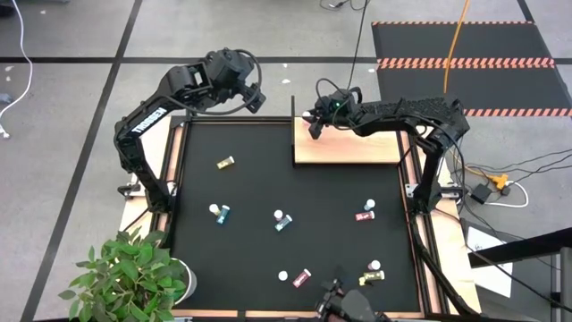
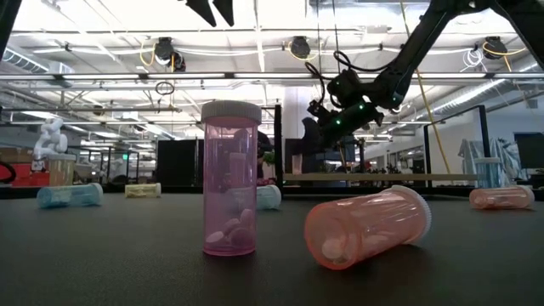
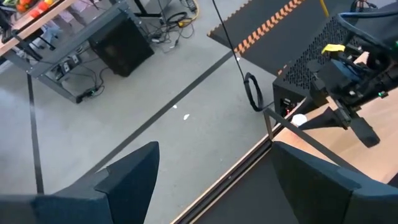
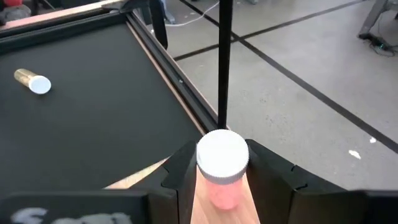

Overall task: Pick and place medicine bottles onto shelf by color
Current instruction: Put the top pink pill bottle on the shelf, then put the top yellow pill bottle on the shelf

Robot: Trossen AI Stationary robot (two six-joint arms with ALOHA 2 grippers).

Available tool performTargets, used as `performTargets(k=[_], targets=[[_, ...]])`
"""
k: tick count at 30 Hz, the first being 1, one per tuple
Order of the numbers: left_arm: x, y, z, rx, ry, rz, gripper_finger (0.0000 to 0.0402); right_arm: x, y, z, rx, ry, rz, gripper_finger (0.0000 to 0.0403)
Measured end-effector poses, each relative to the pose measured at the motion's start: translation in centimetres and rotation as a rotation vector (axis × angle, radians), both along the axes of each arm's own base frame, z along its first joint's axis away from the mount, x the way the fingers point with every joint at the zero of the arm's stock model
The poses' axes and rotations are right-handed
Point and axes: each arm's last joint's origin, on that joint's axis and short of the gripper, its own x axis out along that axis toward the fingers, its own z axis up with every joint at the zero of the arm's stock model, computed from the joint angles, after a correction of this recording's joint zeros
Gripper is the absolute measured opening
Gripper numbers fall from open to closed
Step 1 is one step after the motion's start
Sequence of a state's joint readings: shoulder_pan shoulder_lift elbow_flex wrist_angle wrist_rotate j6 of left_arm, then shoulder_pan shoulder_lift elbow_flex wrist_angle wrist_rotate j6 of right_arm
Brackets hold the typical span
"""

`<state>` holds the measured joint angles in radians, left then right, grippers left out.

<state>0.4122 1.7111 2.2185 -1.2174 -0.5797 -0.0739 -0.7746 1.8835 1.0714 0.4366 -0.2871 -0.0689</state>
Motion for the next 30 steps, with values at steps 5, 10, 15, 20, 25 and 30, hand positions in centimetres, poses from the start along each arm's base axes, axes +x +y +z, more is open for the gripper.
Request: performTargets(k=[5,10,15,20,25,30], targets=[[0.1,0.0,-0.1,-0.003,0.001,-0.002,0.0312,-0.4,-0.3,0.0,0.004,0.007,-0.01,0.0116],[-0.1,0.2,-0.3,-0.024,0.007,0.017,0.0312,-0.4,-0.4,0.0,0.008,0.007,-0.013,0.0121],[-0.3,0.7,-0.4,-0.053,-0.009,0.02,0.0312,-0.5,-0.3,-0.2,0.026,0.019,-0.014,0.0155],[-0.5,1.1,-0.4,-0.068,-0.018,0.024,0.0312,-0.6,-0.3,-0.1,0.03,0.023,-0.016,0.0199],[-0.6,1.2,-0.4,-0.067,-0.02,0.024,0.0312,-1.1,0.2,2.1,0.012,0.001,-0.018,0.0232],[-0.8,1.8,-0.3,-0.064,-0.048,0.049,0.0312,-2.5,1.5,6.5,-0.027,-0.034,-0.016,0.025]])
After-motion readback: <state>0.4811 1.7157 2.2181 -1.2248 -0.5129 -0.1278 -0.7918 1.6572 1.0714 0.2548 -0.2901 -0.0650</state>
